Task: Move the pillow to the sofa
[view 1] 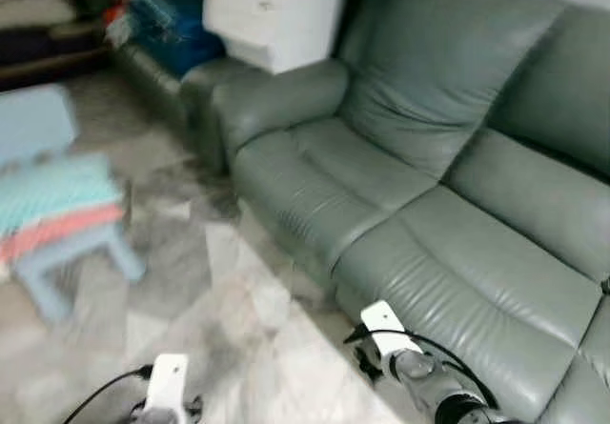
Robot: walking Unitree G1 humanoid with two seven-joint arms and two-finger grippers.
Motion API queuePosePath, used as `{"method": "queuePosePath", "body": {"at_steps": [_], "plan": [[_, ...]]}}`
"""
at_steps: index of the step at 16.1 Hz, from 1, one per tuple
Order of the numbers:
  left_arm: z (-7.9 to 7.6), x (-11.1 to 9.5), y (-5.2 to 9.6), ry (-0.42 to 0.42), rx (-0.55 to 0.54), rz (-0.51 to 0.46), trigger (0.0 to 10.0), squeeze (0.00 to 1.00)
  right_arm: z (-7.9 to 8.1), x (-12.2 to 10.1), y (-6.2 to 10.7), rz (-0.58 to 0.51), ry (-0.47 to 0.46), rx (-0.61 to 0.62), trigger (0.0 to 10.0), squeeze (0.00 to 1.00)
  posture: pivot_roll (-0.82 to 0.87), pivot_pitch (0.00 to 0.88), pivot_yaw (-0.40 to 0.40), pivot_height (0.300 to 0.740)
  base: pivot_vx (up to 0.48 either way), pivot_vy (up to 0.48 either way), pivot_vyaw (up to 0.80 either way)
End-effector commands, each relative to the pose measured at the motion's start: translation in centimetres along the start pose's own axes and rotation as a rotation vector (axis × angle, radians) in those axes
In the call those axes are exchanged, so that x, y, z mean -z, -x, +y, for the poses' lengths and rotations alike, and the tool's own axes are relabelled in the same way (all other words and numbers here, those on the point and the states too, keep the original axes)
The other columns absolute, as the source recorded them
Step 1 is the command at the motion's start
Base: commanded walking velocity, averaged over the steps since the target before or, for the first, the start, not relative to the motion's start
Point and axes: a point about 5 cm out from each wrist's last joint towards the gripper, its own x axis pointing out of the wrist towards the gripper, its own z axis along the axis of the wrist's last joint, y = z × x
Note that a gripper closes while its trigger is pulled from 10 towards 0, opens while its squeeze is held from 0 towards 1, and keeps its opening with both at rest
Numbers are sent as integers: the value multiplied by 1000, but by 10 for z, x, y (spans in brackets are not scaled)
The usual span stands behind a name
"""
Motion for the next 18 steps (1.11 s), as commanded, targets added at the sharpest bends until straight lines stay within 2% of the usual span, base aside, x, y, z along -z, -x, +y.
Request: {"method": "queuePosePath", "body": {"at_steps": [1, 8, 11, 18], "plan": [[-14, -2, 0, -13, 24, -3, 10000, 0, -13, 13, 3, 42, 0, 34, 10000, 0, -95, 0, -73, 740, 311, 0, 0], [-25, -9, 0, -22, 16, -12, 10000, 0, -13, 13, 3, 43, -1, 33, 10000, 0, -99, 0, -70, 740, 44, 0, 59], [-29, -11, 0, -24, 16, -16, 10000, 0, -13, 13, 3, 44, -3, 32, 10000, 0, -97, 0, -71, 740, 0, 0, 667], [-26, -12, -1, -30, 5, -17, 10000, 0, -13, 12, 3, 39, 5, 31, 10000, 0, -87, 0, -69, 740, 0, 0, 800]]}}
